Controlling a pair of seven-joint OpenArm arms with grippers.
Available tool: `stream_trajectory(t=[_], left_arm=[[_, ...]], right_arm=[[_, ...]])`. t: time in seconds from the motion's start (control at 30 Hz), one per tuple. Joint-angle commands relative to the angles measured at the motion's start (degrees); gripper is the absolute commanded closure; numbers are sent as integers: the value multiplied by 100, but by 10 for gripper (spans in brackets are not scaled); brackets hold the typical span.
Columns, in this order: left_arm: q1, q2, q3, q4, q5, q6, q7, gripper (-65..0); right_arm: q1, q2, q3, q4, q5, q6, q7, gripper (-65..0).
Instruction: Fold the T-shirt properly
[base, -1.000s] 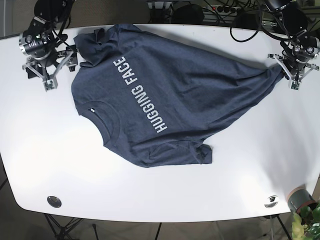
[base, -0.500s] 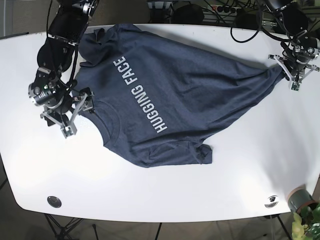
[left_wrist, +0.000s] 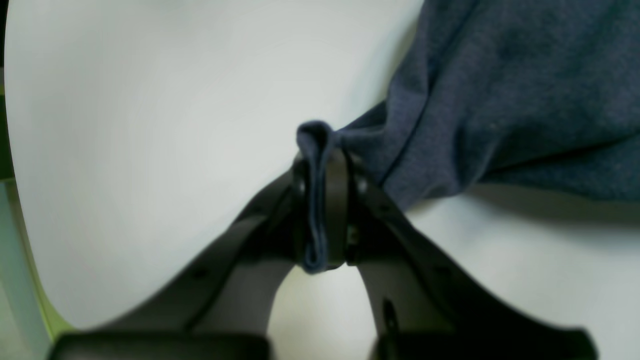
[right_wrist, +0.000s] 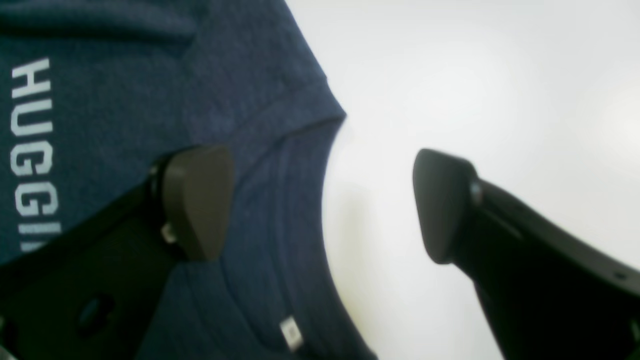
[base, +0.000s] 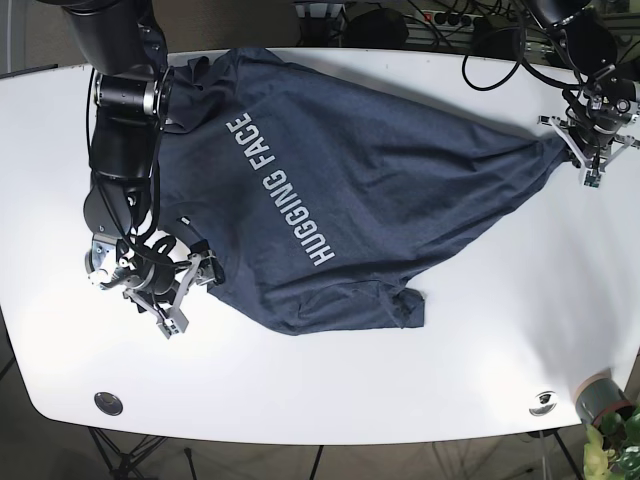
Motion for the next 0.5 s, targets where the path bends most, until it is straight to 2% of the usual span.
stream_trajectory(t=[0.0, 0.13, 0.47], left_arm=[[-43, -95, -32, 115, -21, 12, -70, 0], [-43, -95, -32, 115, -12, 12, -70, 0], [-43, -95, -24, 107, -12, 12, -70, 0]], right_arm=[[376, 58, -19, -449, 101, 8, 402, -531], [693, 40, -46, -1284, 101, 8, 973, -531], [983, 58, -802, -2734, 101, 8, 2442, -530]])
